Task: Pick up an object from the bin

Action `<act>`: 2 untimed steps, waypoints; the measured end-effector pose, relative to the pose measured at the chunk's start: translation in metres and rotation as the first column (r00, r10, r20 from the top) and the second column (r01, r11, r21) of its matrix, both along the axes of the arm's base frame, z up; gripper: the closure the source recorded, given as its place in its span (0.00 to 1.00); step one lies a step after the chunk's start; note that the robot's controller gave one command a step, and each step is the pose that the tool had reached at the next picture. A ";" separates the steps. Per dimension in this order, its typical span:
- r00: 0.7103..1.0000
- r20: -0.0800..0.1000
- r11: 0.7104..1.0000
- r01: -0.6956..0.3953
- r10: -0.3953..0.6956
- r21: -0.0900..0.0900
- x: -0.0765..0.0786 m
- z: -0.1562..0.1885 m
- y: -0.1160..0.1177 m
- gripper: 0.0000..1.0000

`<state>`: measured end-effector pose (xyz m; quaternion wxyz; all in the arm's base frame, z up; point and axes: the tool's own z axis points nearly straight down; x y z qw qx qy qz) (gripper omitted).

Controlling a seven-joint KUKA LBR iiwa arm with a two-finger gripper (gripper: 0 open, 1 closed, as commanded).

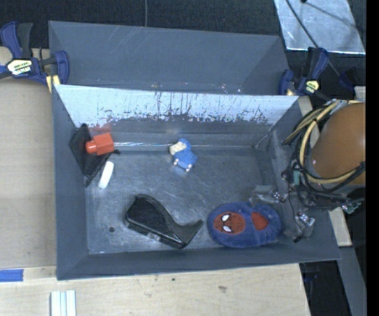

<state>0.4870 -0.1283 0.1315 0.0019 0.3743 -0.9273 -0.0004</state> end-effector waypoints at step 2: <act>0.994 0.009 0.994 0.105 -0.105 -0.004 0.020 -0.056 0.052 1.00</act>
Offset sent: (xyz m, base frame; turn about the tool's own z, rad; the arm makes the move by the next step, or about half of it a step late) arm 0.0171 0.0549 -0.0615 0.1060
